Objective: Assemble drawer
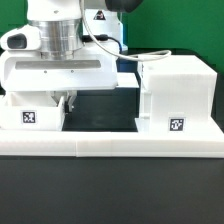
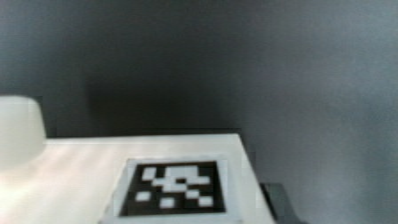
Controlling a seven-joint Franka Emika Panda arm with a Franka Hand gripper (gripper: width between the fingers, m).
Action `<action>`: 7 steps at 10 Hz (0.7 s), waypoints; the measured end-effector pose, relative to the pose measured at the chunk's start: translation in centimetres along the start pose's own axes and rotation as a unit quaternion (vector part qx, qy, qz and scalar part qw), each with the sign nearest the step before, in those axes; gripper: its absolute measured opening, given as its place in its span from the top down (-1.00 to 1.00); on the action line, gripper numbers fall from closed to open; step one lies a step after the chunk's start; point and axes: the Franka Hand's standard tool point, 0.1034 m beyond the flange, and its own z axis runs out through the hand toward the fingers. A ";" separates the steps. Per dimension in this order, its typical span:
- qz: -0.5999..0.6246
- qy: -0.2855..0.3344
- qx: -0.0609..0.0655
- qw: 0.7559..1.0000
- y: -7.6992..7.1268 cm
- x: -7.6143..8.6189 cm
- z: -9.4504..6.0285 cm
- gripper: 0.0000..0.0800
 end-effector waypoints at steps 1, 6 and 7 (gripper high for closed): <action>0.000 0.000 0.000 1.000 0.0 0.0 0.0 0.90; -0.115 -0.036 0.016 0.993 -2.0 -0.7 -1.7 0.90; -0.121 -0.036 0.016 0.992 -2.0 -0.7 -1.7 0.90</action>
Offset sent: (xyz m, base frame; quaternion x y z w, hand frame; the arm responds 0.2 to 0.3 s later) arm -0.0140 0.0307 0.0292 0.0191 -0.0747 -0.2136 0.9739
